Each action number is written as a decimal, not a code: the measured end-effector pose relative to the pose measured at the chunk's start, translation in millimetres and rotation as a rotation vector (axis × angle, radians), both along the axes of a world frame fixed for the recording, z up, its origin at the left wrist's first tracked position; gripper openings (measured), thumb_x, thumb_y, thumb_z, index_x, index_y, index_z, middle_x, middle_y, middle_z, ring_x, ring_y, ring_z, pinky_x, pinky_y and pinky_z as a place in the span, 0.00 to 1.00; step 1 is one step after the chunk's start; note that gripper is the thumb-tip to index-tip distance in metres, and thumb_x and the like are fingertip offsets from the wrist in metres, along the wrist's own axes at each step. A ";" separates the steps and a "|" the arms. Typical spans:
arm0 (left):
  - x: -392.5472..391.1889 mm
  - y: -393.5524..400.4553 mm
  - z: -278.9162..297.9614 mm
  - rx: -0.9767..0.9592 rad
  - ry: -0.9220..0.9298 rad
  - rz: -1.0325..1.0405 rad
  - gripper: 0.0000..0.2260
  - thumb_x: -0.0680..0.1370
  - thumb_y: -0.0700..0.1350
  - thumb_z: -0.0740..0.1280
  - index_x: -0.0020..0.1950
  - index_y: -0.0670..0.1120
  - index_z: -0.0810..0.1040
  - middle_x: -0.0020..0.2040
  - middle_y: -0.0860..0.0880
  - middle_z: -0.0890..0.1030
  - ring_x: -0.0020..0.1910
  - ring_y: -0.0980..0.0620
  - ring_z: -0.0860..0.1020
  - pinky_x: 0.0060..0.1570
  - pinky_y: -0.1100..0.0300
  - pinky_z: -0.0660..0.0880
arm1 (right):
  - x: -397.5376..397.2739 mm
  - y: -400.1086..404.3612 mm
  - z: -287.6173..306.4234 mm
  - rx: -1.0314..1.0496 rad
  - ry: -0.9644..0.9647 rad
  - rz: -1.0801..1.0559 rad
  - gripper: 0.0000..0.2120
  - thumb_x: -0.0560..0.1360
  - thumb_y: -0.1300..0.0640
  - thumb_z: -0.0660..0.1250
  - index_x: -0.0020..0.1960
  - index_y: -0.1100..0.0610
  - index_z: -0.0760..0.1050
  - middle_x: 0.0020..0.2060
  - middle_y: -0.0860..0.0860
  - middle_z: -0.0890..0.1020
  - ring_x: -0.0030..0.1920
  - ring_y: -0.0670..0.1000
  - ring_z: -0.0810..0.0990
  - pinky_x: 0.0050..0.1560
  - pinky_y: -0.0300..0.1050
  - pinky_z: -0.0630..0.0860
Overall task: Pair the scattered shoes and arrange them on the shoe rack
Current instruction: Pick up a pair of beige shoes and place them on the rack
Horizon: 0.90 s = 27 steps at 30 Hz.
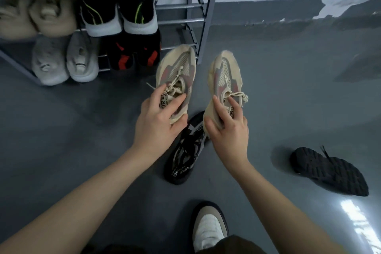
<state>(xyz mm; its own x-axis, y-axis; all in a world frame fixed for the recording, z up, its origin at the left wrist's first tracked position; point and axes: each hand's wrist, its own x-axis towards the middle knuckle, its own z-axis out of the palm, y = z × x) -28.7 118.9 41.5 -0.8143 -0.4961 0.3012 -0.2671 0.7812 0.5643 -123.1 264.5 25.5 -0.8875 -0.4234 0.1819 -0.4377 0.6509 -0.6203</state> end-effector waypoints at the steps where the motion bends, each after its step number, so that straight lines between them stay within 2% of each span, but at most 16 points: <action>1: 1.5 -2.5 10.5 -0.020 0.019 0.001 0.22 0.73 0.58 0.61 0.64 0.52 0.75 0.70 0.44 0.67 0.61 0.37 0.70 0.49 0.49 0.73 | 1.7 -3.5 10.1 -0.017 0.007 0.010 0.24 0.71 0.48 0.63 0.67 0.43 0.71 0.69 0.53 0.68 0.59 0.64 0.72 0.56 0.61 0.71; 10: 15.2 -26.3 119.9 -0.157 0.195 0.022 0.21 0.73 0.56 0.62 0.61 0.49 0.78 0.65 0.43 0.71 0.55 0.37 0.74 0.49 0.46 0.75 | 8.9 -26.3 122.1 -0.172 0.118 0.070 0.22 0.70 0.43 0.62 0.64 0.40 0.73 0.67 0.49 0.71 0.61 0.58 0.71 0.58 0.60 0.70; 16: 39.5 -27.3 188.4 -0.197 0.355 0.072 0.20 0.74 0.54 0.63 0.62 0.47 0.78 0.65 0.42 0.71 0.58 0.39 0.74 0.51 0.49 0.75 | 27.5 -36.0 193.6 -0.295 0.244 0.105 0.20 0.71 0.43 0.64 0.63 0.40 0.74 0.65 0.48 0.72 0.60 0.57 0.72 0.56 0.60 0.71; 22: 63.8 -45.2 254.5 -0.205 0.464 0.151 0.22 0.73 0.56 0.62 0.63 0.47 0.77 0.66 0.43 0.70 0.62 0.41 0.72 0.55 0.46 0.74 | 45.1 -63.9 258.3 -0.378 0.320 0.175 0.20 0.71 0.42 0.64 0.63 0.41 0.75 0.66 0.48 0.72 0.61 0.57 0.71 0.57 0.61 0.71; 27: 78.9 -84.5 301.1 -0.272 0.474 0.239 0.22 0.73 0.57 0.61 0.63 0.49 0.77 0.66 0.44 0.70 0.62 0.40 0.71 0.56 0.48 0.73 | 49.8 -113.1 300.0 -0.410 0.389 0.232 0.23 0.69 0.39 0.59 0.62 0.42 0.76 0.65 0.50 0.73 0.59 0.61 0.73 0.55 0.62 0.72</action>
<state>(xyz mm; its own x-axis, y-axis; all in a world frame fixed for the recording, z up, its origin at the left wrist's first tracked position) 50.2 34.4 342.6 -0.4351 -0.5033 0.7466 -0.2208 0.8635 0.4534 -73.3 151.3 325.5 -0.6159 -0.4245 0.6636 -0.7845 0.2534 -0.5660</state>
